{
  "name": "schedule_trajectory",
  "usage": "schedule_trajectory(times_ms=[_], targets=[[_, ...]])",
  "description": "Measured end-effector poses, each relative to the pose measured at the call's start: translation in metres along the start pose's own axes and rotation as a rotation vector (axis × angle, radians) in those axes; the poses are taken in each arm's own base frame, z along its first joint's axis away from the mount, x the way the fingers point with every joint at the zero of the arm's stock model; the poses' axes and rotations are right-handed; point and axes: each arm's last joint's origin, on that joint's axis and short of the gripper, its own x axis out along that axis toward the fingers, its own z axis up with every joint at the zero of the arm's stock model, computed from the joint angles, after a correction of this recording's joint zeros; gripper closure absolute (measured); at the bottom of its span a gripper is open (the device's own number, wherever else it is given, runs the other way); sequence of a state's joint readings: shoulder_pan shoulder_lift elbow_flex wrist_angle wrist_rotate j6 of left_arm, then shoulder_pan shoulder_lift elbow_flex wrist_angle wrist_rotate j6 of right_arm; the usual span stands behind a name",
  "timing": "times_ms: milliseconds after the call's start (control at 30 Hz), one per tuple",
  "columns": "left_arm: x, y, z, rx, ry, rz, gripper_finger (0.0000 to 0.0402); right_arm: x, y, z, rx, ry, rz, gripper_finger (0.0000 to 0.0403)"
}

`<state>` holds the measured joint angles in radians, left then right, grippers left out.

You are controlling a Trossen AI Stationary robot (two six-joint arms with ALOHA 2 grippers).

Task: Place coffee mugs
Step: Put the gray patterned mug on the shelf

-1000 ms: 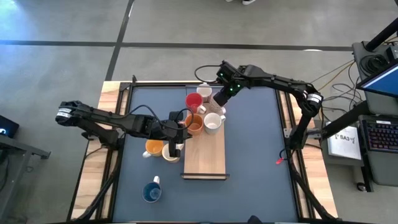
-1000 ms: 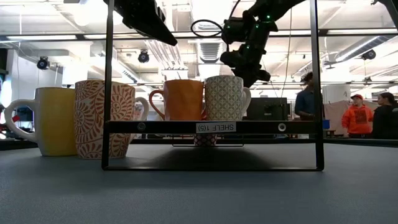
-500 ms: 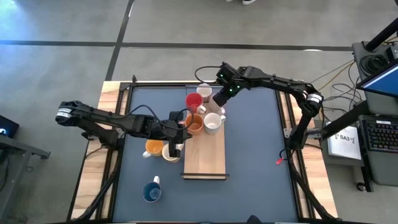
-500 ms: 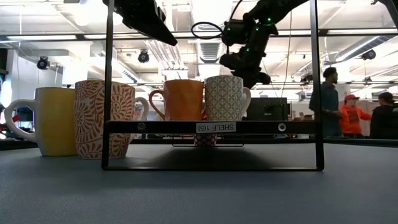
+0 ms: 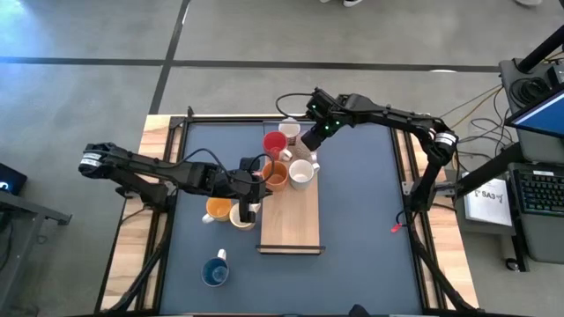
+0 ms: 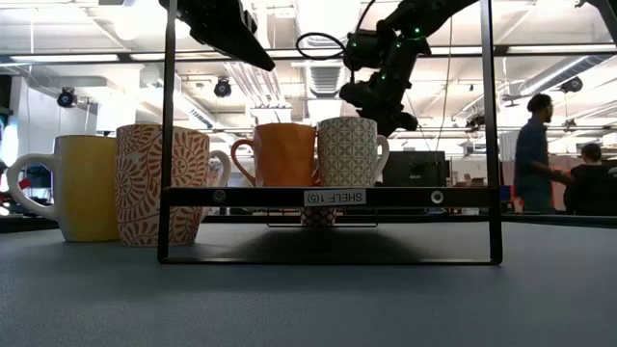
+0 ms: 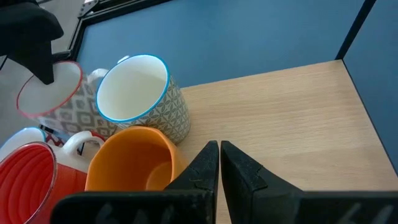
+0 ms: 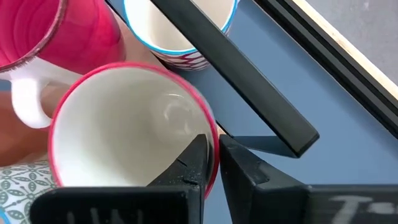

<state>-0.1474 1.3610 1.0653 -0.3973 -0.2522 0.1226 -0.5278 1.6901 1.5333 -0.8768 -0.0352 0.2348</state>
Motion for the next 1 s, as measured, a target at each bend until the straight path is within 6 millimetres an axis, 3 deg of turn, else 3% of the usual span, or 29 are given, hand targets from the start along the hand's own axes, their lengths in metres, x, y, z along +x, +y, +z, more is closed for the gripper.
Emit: schedule_trajectory(times_ms=[300, 700, 1000], targets=[[0.000, 0.000, 0.000, 0.000, 0.000, 0.000, 0.0402, 0.000, 0.001, -0.001, 0.012, 0.014, 0.023, 0.0378], [0.000, 0.000, 0.000, 0.000, 0.000, 0.000, 0.0402, -0.001, 0.001, 0.001, 0.029, 0.001, 0.017, 0.0287], [0.000, 0.000, 0.000, 0.000, 0.000, 0.000, 0.0402, -0.027, 0.003, 0.010, 0.034, -0.064, 0.032, 0.0258]])
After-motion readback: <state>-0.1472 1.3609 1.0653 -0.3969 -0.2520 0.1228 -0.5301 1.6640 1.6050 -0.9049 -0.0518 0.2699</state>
